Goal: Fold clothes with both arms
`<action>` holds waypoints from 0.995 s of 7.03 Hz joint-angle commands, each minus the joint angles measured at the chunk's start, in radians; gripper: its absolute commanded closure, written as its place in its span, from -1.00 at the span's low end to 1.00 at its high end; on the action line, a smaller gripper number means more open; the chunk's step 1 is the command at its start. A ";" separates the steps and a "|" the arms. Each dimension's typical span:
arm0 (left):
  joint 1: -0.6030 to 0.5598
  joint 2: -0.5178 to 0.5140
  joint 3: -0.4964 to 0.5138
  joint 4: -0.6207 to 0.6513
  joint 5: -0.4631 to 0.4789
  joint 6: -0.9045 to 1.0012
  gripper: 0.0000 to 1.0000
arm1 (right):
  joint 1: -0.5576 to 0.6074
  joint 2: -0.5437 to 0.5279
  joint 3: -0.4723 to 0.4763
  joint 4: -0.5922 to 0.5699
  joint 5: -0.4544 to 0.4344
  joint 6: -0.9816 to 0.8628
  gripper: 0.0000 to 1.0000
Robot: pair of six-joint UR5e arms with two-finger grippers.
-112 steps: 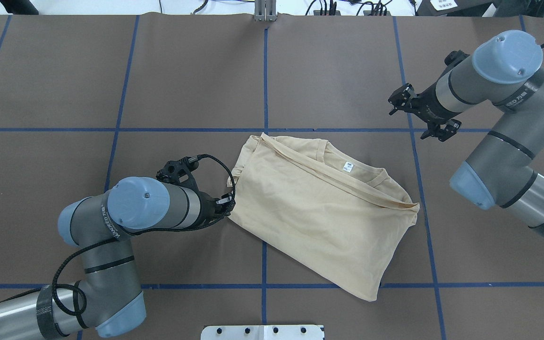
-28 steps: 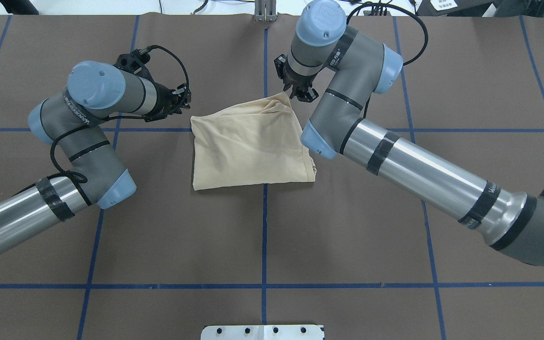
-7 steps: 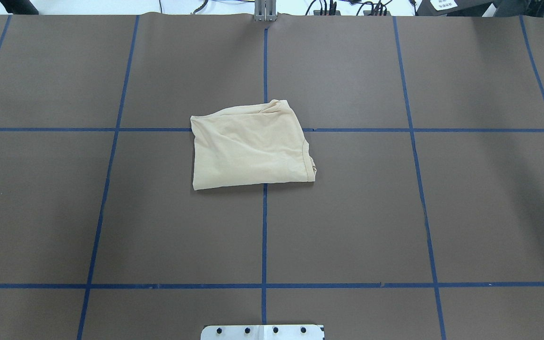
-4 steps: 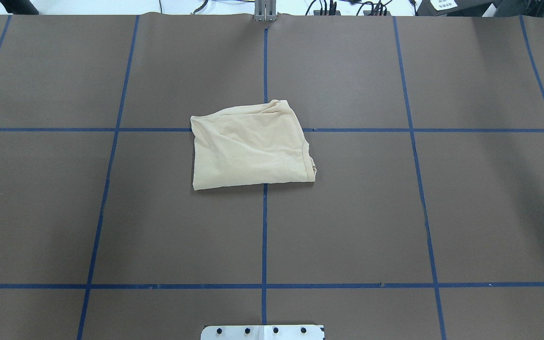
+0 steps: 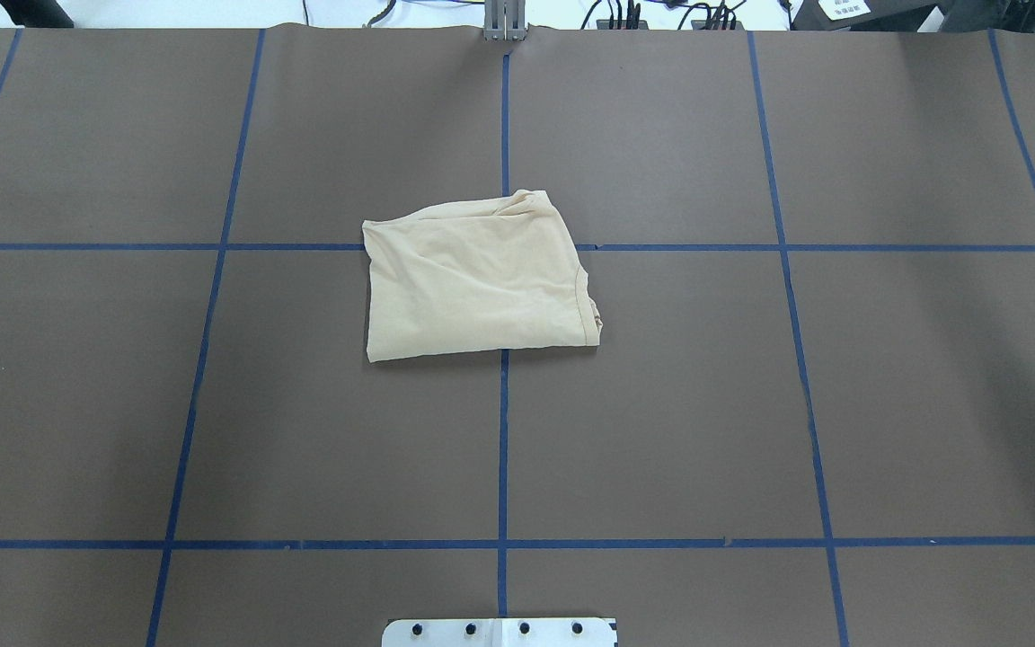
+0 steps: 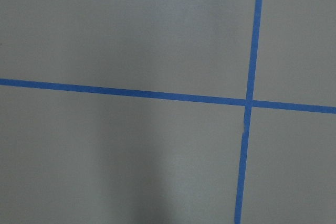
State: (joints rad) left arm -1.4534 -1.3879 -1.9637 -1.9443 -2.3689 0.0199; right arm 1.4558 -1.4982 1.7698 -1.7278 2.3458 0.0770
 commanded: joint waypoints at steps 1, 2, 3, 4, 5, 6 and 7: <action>0.001 0.030 -0.050 0.002 -0.001 0.000 -0.98 | -0.005 -0.011 0.060 0.004 -0.008 0.000 -1.00; 0.002 0.032 -0.043 0.002 0.000 0.000 -0.98 | -0.005 -0.016 0.062 0.004 -0.022 -0.002 -1.00; 0.005 0.032 -0.040 0.002 0.002 0.000 -0.98 | -0.005 -0.028 0.068 0.002 -0.026 -0.002 -1.00; 0.005 0.027 -0.037 0.001 0.002 0.000 -0.98 | -0.005 -0.043 0.080 -0.001 -0.023 -0.002 -1.00; 0.007 0.021 -0.035 0.001 0.002 0.000 -0.98 | -0.006 -0.040 0.077 -0.001 -0.023 0.000 -1.00; 0.008 0.021 -0.032 0.001 0.007 0.002 -0.98 | -0.006 -0.033 0.073 0.001 -0.023 0.000 -1.00; 0.010 0.018 -0.030 -0.001 0.007 0.005 -0.98 | -0.006 -0.031 0.069 0.001 -0.029 -0.002 -1.00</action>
State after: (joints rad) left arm -1.4455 -1.3665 -1.9968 -1.9438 -2.3640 0.0216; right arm 1.4499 -1.5329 1.8431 -1.7278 2.3212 0.0763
